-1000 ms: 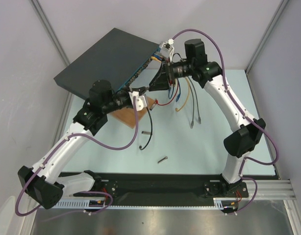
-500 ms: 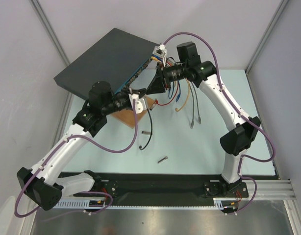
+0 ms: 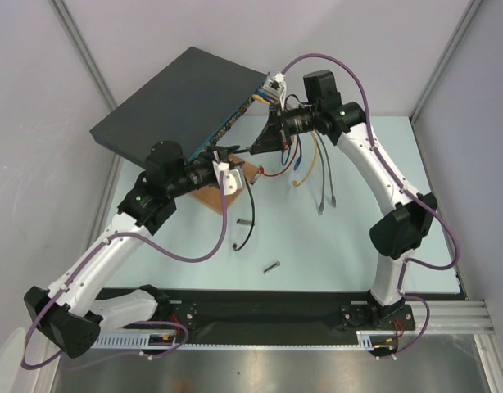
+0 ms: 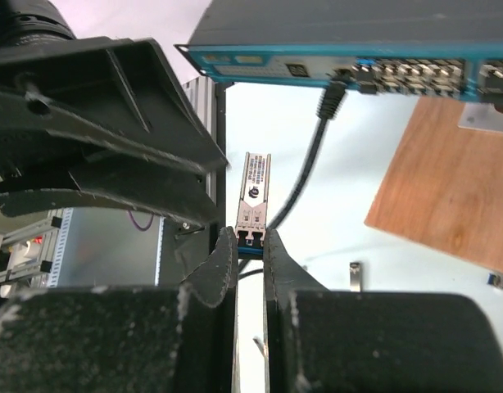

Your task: Insert the plug into the switch port

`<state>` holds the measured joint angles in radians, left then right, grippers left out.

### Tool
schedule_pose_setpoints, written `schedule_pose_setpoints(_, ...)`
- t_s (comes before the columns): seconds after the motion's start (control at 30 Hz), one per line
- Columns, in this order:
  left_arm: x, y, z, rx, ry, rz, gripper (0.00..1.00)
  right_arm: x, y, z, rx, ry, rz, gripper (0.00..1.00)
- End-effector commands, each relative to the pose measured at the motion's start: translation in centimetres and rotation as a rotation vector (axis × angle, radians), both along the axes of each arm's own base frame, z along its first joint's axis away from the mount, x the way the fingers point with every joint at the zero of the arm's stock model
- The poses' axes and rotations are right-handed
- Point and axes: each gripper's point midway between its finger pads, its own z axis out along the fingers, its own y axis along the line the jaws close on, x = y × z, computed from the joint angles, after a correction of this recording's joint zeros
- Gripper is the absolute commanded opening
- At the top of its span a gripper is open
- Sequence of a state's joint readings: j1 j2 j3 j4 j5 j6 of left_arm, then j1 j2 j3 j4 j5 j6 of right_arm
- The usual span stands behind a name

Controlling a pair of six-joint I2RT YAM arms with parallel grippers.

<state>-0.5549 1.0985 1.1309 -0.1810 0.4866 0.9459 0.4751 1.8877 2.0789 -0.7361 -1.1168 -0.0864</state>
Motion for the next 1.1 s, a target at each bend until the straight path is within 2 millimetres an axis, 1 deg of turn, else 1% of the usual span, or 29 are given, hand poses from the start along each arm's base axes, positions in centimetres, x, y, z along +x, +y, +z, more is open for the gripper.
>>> schedule_pose_setpoints(0.0,-0.3,0.3,0.4,0.002,-0.029,0.013,0.48,-1.5,-0.8,3.1,0.070,-0.090,0.044,0.00)
schedule_pose_setpoints(0.13,0.2,0.2,0.6,-0.006,-0.028,0.027,0.48,-2.4,-0.8,3.0,0.072,-0.102,0.080,0.00)
schedule_pose_setpoints(0.3,0.4,0.1,0.6,0.001,-0.031,0.024,0.44,-3.3,-0.8,3.6,0.087,-0.103,0.108,0.00)
schedule_pose_setpoints(0.37,0.4,0.0,0.4,0.009,-0.027,0.018,0.37,-3.7,-0.8,3.7,0.095,-0.097,0.127,0.00)
schedule_pose_setpoints(0.4,0.4,0.0,0.3,0.014,-0.027,0.016,0.31,-3.9,-0.9,3.9,0.102,-0.099,0.136,0.00)
schedule_pose_setpoints(0.47,0.3,0.0,-0.2,0.036,-0.023,0.007,0.23,-4.2,-1.0,4.1,0.106,-0.102,0.143,0.00)
schedule_pose_setpoints(0.5,0.3,-0.1,-0.3,0.040,-0.023,0.002,0.18,-4.2,-0.9,4.0,0.105,-0.099,0.145,0.00)
schedule_pose_setpoints(0.53,0.2,-0.1,-0.3,0.042,-0.026,0.001,0.08,-4.4,-0.8,3.9,0.101,-0.093,0.148,0.00)
schedule_pose_setpoints(0.6,0.1,-0.1,-0.2,0.046,-0.037,-0.006,0.01,-4.3,-0.7,3.9,0.094,-0.100,0.143,0.06)
schedule_pose_setpoints(0.63,0.0,-0.1,-0.1,0.048,-0.043,-0.010,0.00,-4.2,-0.6,3.6,0.082,-0.100,0.132,0.12)
schedule_pose_setpoints(0.67,-0.1,-0.1,0.0,0.053,-0.052,-0.016,0.00,-4.1,-0.5,3.4,0.074,-0.100,0.125,0.28)
schedule_pose_setpoints(0.7,-0.2,-0.2,-0.3,0.058,-0.053,-0.027,0.00,-4.0,-0.5,3.3,0.069,-0.101,0.119,0.34)
schedule_pose_setpoints(0.77,-0.6,-0.2,-0.2,0.071,-0.072,-0.044,0.01,-3.6,-0.3,3.1,0.054,-0.110,0.102,0.40)
schedule_pose_setpoints(0.8,-0.6,-0.2,-0.5,0.075,-0.068,-0.048,0.00,-3.5,-0.3,3.1,0.049,-0.112,0.098,0.41)
schedule_pose_setpoints(0.83,-0.7,-0.2,-0.4,0.075,-0.072,-0.051,0.00,-3.5,-0.3,3.2,0.049,-0.116,0.097,0.41)
schedule_pose_setpoints(0.9,-0.7,-0.3,-0.5,0.074,-0.070,-0.051,0.00,-3.4,-0.1,2.7,0.035,-0.112,0.098,0.37)
schedule_pose_setpoints(0.93,-0.6,-0.3,-0.4,0.074,-0.071,-0.046,0.00,-3.4,-0.1,2.7,0.033,-0.115,0.098,0.33)
schedule_pose_setpoints(0.97,-0.6,-0.3,-0.4,0.073,-0.072,-0.048,0.00,-3.4,-0.1,2.7,0.031,-0.131,0.101,0.26)
schedule_pose_setpoints(1.03,-0.6,-0.3,-0.2,0.070,-0.076,-0.048,0.00,-3.4,-0.1,2.4,0.023,-0.125,0.105,0.16)
schedule_pose_setpoints(1.07,-0.6,-0.3,-0.2,0.071,-0.076,-0.046,0.00,-3.4,-0.1,2.4,0.021,-0.130,0.106,0.03)
